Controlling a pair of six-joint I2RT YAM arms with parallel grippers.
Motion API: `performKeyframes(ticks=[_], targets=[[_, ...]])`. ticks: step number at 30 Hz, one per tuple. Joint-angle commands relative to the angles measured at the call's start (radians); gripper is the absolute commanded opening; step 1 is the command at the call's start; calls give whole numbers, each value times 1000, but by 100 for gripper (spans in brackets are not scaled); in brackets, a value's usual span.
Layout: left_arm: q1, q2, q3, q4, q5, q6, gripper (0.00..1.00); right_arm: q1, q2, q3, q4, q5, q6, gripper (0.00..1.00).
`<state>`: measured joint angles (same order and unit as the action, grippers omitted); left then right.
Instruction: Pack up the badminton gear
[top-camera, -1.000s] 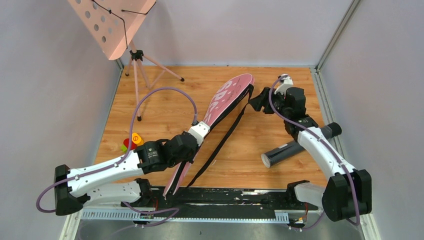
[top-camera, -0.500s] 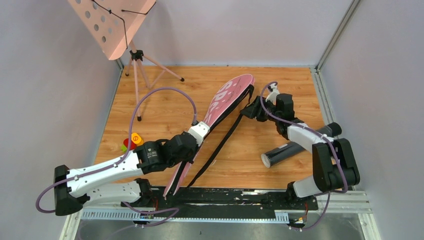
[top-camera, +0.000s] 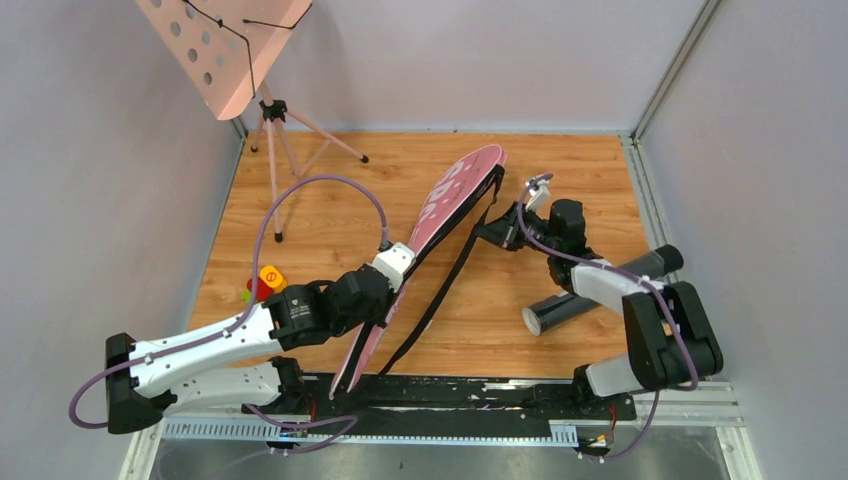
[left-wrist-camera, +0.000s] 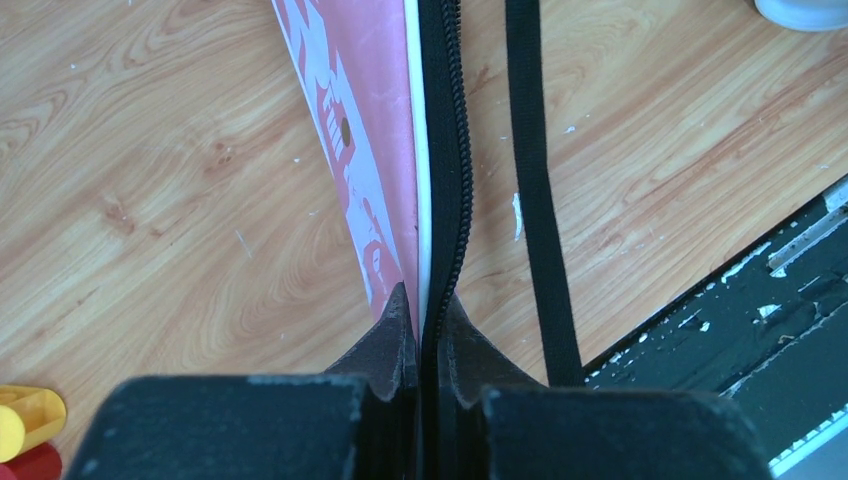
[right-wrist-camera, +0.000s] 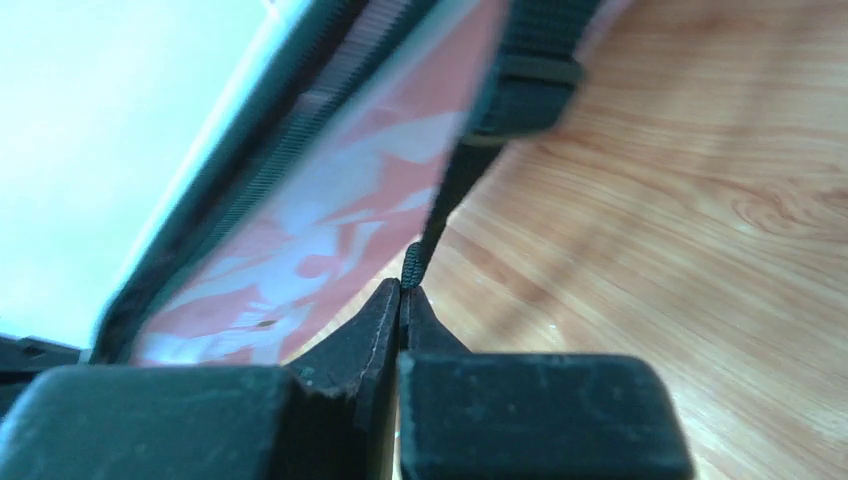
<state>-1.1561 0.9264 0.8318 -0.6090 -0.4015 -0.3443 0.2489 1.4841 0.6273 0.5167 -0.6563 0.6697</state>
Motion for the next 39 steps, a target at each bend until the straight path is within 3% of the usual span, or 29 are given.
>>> performKeyframes(ticks=[1,7,10,14,16,19,23,28,37,39], targets=[[4,-26,-3,142,-46,-12,0,24,-173,-10,117,-36,24,0],[4,-5,-27,169,-34,-20,0,34,-196,74,100,-55,22,1],[3,0,-37,181,-22,-25,0,49,-147,167,54,-62,10,11],[4,0,-45,194,-2,-31,0,111,-65,313,-96,-26,-65,19],[4,0,-48,195,0,-35,0,158,-35,379,-220,64,-126,23],[4,0,-46,192,-3,-44,0,199,23,491,-434,174,-204,34],[4,-3,-45,191,-4,-54,0,201,37,547,-623,222,-251,55],[4,-20,-44,196,5,-61,0,198,-16,587,-796,245,-349,75],[7,-45,-34,183,-8,-55,0,93,-165,486,-760,46,-429,73],[6,-47,-34,182,-6,-60,0,73,-208,461,-744,59,-460,73]])
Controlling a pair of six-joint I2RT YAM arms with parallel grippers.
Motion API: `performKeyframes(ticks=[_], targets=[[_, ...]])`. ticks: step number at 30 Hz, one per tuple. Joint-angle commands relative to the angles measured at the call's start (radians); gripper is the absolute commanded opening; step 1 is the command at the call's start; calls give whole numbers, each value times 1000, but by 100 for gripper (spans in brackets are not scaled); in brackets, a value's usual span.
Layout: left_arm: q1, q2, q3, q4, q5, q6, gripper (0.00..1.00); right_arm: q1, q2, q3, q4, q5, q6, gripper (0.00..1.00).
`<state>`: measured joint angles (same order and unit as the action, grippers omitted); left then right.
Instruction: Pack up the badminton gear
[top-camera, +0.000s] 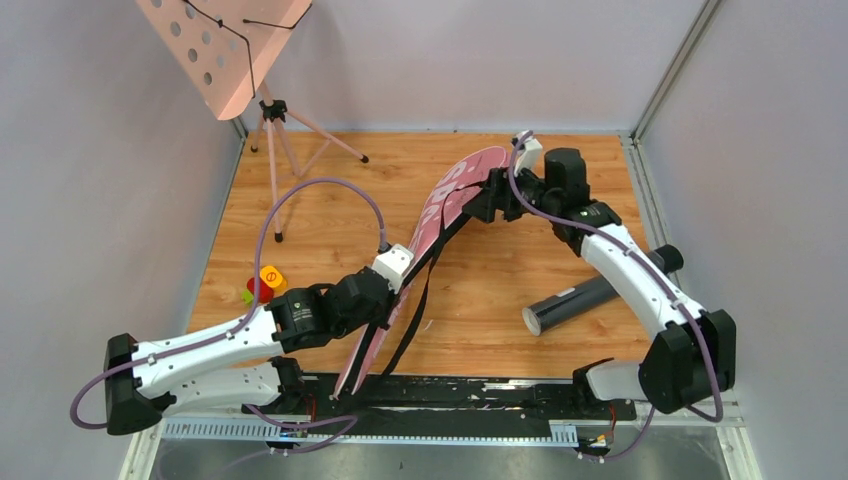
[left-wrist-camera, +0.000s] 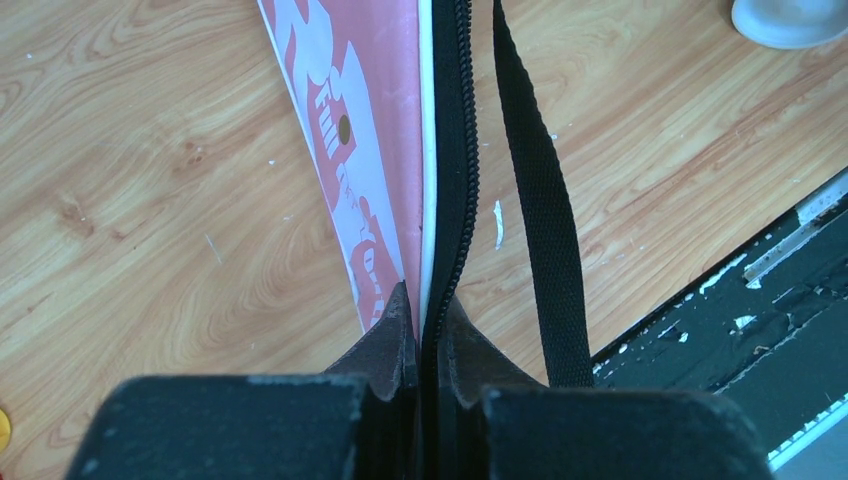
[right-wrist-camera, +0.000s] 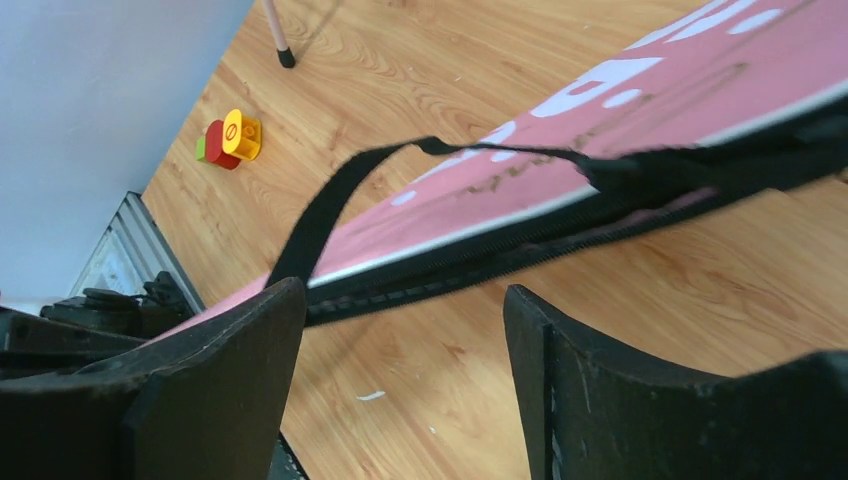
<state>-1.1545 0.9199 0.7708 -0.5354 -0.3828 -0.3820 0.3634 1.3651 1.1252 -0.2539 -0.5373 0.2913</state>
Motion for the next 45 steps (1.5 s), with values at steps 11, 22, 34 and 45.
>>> performKeyframes(ticks=[11,22,34,45], targets=[[5,-68,17,99,-8,-30,0,-96,-233,-413,548,83,-610,66],[6,-81,17,99,4,-22,0,-188,50,-492,1020,23,-846,60],[6,-82,16,99,25,-23,0,-184,214,-491,1263,20,-904,60],[5,-89,7,85,20,-29,0,-131,264,-441,1302,105,-963,58]])
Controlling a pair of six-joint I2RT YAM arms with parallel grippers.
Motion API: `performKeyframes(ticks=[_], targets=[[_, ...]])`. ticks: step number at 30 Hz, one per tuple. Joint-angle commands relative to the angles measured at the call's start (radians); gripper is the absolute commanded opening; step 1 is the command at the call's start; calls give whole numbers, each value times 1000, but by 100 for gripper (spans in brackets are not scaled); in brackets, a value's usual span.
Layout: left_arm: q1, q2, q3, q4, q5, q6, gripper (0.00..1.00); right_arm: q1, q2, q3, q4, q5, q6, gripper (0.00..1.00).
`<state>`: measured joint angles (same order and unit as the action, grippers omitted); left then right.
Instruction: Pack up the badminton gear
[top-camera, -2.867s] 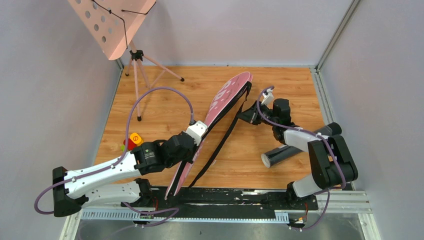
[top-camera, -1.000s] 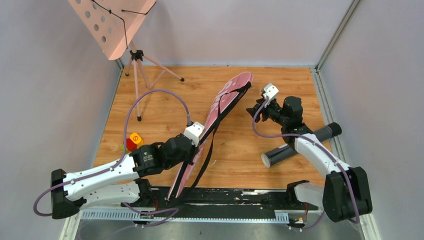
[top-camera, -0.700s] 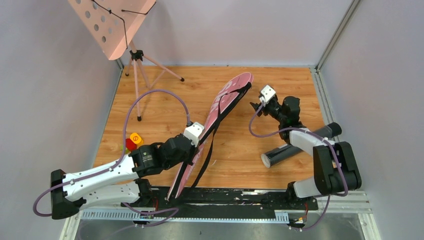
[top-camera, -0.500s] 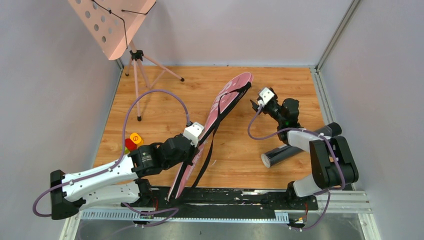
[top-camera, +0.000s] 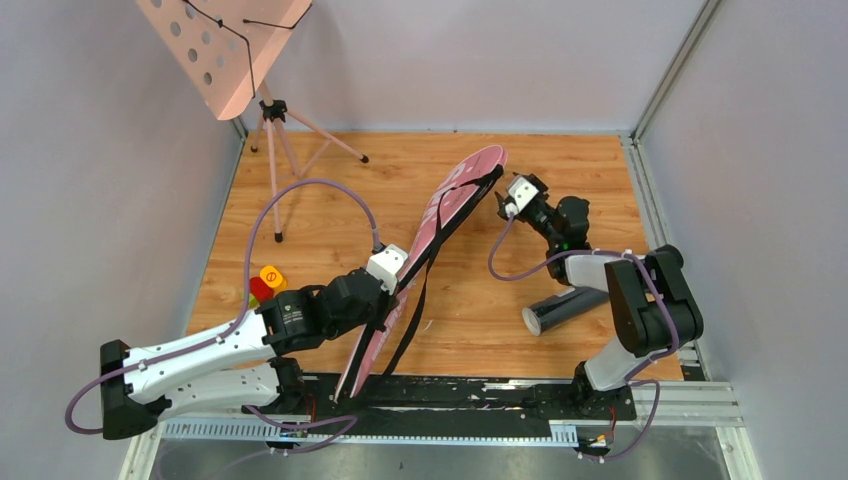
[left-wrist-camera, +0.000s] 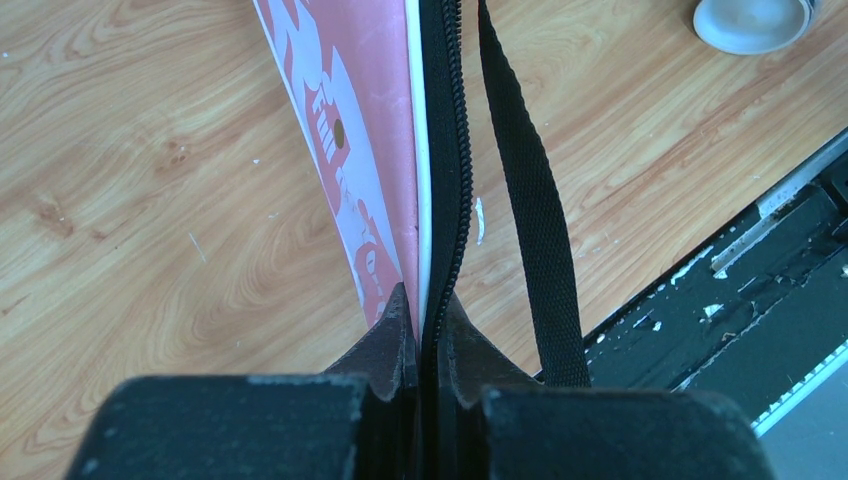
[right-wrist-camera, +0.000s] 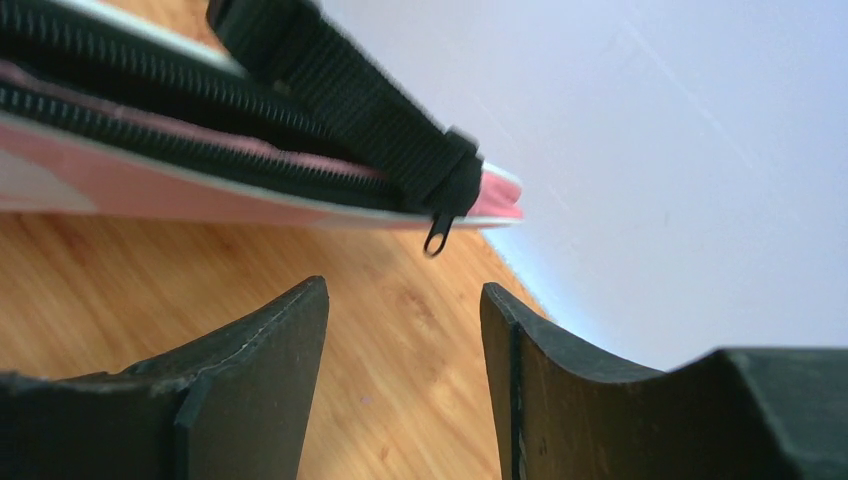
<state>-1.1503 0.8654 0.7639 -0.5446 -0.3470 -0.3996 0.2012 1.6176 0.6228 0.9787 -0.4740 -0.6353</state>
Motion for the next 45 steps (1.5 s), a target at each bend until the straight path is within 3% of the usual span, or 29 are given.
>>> performKeyframes(ticks=[1,18,25,28,45], targets=[[1,-34,14,93,-16,-12,0,39,14,68,62,55,-45,58],[1,-41,7,85,-2,-7,0,79,66,165,-36,137,-203,55],[2,-31,7,84,-3,-6,0,88,78,150,50,163,-197,28],[2,-32,7,89,-10,-7,0,89,61,137,59,141,-180,1],[2,19,25,119,-33,3,0,133,-125,-5,67,-42,50,0]])
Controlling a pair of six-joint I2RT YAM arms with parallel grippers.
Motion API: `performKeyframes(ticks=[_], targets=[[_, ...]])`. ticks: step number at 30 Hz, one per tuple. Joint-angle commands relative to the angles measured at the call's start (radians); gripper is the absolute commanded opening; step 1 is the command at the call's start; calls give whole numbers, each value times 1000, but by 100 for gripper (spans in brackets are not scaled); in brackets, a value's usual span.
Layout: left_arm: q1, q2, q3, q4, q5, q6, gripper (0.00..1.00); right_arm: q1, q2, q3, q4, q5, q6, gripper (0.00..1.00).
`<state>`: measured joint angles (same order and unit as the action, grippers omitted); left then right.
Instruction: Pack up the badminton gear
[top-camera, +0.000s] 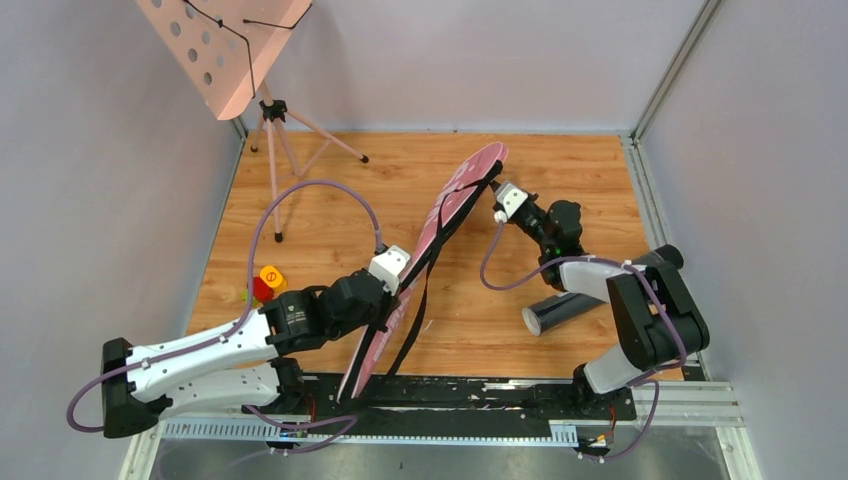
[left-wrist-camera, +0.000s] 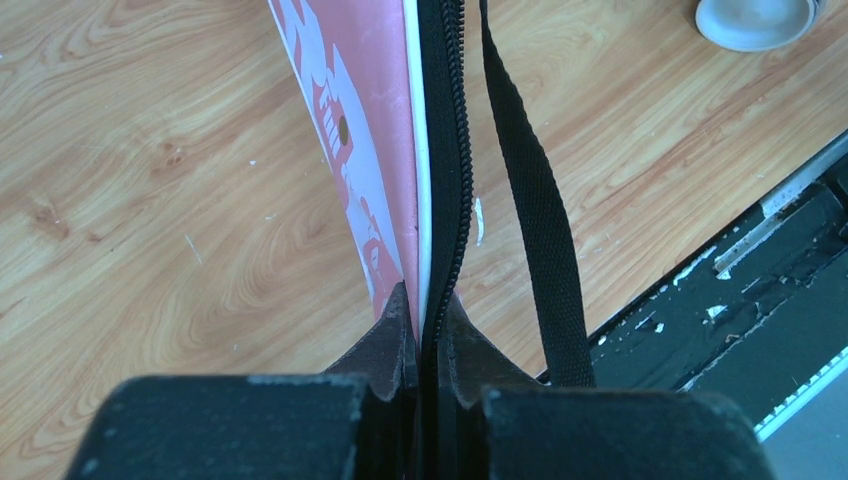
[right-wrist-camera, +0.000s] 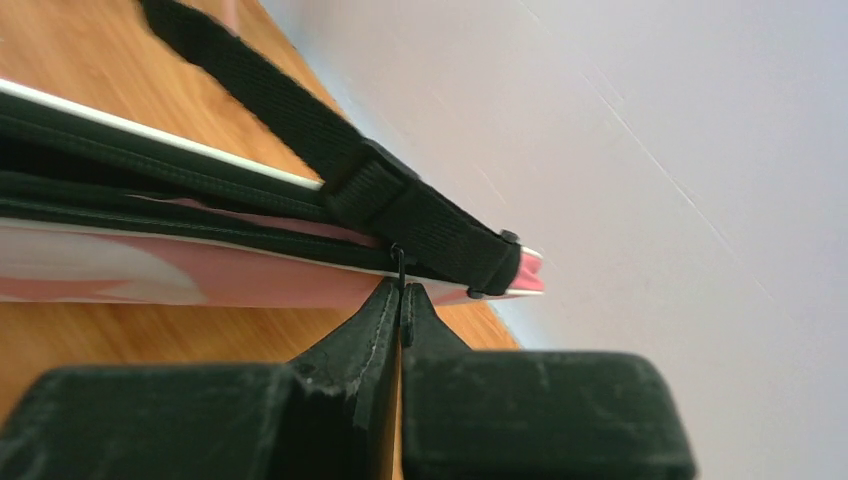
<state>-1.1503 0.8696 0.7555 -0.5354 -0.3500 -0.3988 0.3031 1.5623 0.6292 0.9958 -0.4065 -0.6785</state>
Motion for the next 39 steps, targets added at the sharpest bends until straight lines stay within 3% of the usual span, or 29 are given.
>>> performKeyframes(ticks=[1,9,19,29,34,39], targets=[[3,17,32,115,-30,2,0,39,-84,-14,32,-112,99,0],[9,46,32,153,-39,2,0,136,-203,-75,-29,-91,163,0],[31,166,76,216,-39,27,0,354,-312,-182,-79,-8,181,0],[158,366,186,331,66,77,3,487,-289,-225,-16,64,349,0],[178,446,244,314,113,75,17,495,-286,-276,132,167,437,0],[178,382,233,228,203,151,42,475,-310,-250,50,334,483,0]])
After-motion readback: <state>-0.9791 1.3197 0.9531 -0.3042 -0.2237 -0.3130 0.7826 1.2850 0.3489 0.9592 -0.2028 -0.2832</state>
